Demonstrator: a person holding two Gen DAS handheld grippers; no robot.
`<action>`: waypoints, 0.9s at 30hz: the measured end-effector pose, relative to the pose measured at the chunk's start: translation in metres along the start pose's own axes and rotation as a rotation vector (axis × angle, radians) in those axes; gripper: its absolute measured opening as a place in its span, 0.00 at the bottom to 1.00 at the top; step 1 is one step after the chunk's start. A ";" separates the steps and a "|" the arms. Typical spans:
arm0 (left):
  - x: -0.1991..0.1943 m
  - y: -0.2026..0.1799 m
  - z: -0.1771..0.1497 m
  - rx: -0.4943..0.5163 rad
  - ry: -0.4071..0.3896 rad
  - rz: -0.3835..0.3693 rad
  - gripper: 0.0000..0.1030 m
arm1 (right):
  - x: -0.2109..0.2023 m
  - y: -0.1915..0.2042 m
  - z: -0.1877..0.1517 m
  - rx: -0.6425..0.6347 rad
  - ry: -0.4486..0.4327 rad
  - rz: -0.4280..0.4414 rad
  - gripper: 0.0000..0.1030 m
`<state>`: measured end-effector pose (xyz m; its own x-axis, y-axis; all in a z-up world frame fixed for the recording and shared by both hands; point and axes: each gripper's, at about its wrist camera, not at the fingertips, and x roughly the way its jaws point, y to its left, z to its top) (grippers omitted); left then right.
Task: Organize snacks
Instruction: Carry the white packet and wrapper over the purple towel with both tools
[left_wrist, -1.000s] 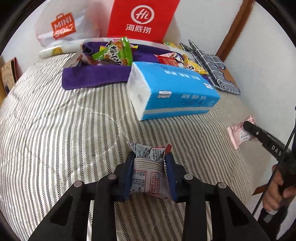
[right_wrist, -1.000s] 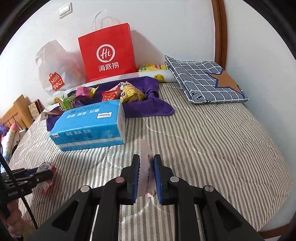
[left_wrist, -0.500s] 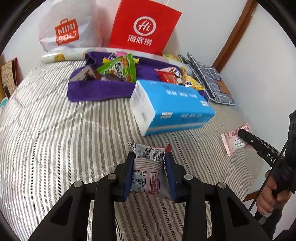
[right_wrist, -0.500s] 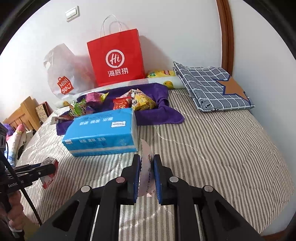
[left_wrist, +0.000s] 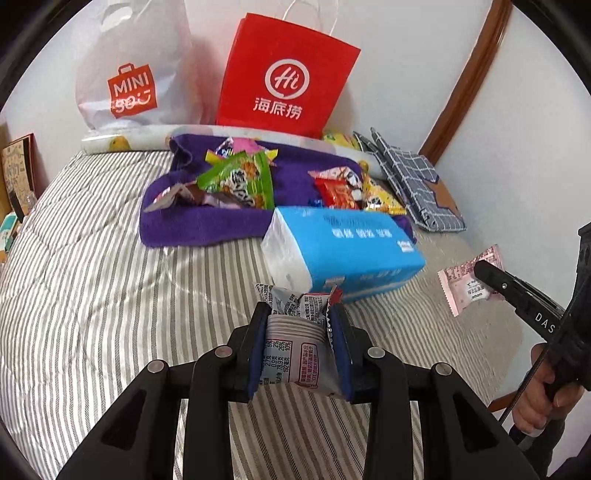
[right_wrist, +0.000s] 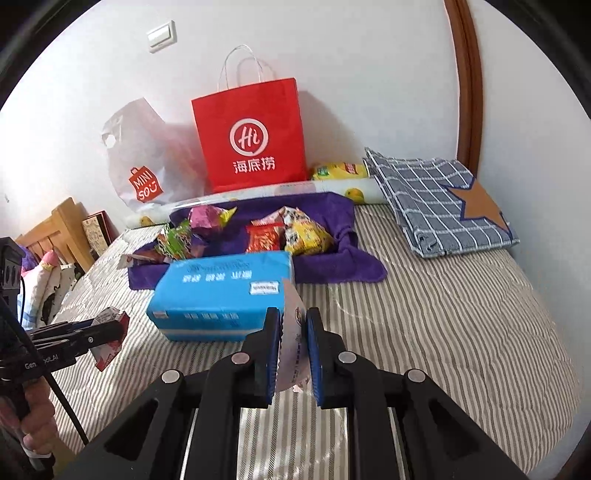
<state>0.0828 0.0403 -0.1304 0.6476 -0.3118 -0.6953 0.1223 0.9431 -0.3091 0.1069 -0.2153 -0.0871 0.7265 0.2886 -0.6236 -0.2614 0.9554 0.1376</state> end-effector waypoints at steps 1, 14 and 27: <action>0.000 0.000 0.003 0.000 -0.005 -0.001 0.32 | 0.001 0.001 0.003 -0.003 -0.004 -0.001 0.14; -0.004 0.005 0.042 0.004 -0.059 0.010 0.32 | 0.012 0.011 0.043 -0.031 -0.056 -0.006 0.14; 0.001 0.002 0.096 0.028 -0.126 0.051 0.32 | 0.043 0.018 0.089 -0.052 -0.100 -0.004 0.14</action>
<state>0.1557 0.0529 -0.0691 0.7428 -0.2479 -0.6219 0.1061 0.9608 -0.2562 0.1901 -0.1804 -0.0436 0.7867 0.2918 -0.5441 -0.2889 0.9528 0.0932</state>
